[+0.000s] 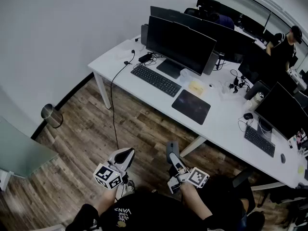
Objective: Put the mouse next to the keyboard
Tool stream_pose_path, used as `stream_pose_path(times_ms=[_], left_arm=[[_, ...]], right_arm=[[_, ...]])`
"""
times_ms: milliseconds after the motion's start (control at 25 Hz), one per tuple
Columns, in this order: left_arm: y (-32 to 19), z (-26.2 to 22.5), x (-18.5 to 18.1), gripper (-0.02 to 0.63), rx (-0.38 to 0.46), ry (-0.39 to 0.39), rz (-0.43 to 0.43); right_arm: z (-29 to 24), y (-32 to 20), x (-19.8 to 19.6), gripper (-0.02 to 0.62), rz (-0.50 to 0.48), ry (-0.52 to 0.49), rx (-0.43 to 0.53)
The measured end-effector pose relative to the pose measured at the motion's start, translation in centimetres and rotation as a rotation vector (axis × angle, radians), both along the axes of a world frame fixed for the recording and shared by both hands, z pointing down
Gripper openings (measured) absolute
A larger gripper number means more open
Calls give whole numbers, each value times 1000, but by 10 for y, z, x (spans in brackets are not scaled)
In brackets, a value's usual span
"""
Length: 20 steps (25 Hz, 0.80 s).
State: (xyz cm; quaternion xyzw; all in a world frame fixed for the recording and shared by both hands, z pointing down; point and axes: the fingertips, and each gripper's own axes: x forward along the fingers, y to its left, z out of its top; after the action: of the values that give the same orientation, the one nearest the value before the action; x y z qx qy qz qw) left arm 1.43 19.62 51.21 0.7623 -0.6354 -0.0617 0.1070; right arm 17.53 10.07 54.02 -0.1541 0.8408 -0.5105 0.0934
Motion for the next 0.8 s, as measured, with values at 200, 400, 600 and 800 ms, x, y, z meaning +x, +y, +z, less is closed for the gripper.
stream_pose_path(times_ms=[200, 400, 600, 800], left_arm=[[1, 5, -9, 2, -15, 14, 2], [4, 5, -25, 2, -20, 44, 20], [11, 10, -53, 2, -30, 24, 50], [21, 15, -89, 2, -57, 14, 72]], right_arm=[[11, 1, -7, 178, 23, -4, -75], [-7, 5, -30, 178, -9, -3, 33], [-4, -1, -45, 178, 66, 8, 43], [32, 10, -51, 178, 208, 130, -151]])
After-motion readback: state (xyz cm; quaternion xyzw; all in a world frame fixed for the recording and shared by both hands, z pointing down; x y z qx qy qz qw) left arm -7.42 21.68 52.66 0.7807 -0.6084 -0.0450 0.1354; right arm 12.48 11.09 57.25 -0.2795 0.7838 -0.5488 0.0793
